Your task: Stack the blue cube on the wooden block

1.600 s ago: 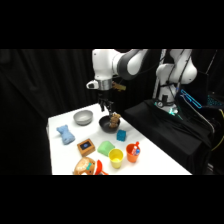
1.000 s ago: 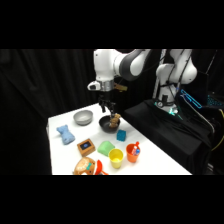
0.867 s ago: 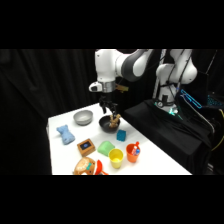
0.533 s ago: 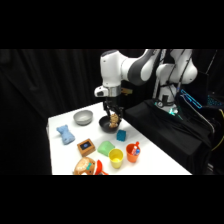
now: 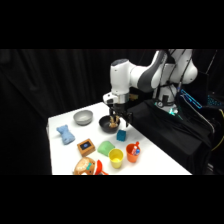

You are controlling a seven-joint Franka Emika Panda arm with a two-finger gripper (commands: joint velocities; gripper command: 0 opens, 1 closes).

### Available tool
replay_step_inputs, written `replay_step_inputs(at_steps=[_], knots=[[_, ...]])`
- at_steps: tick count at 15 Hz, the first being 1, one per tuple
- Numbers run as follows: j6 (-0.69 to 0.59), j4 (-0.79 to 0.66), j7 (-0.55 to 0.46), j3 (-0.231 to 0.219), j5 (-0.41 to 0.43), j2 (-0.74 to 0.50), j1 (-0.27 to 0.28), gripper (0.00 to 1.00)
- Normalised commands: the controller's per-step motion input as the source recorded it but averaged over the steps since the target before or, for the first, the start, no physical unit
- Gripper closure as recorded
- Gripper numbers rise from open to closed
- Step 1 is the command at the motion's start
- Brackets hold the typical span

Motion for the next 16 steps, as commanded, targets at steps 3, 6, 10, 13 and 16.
replay_step_inputs(at_steps=[3, 6, 10, 13, 16], knots=[[0.30, -0.15, -0.04, 0.016, -0.171, 0.01, 0.025, 0.00], [0.29, -0.08, 0.03, 0.026, -0.197, 0.09, 0.028, 0.00], [0.28, -0.03, 0.05, 0.040, -0.164, 0.13, 0.030, 0.00], [0.27, 0.03, 0.07, 0.007, -0.188, 0.20, 0.002, 0.00], [0.22, 0.07, 0.11, -0.028, -0.219, 0.18, -0.005, 0.00]])
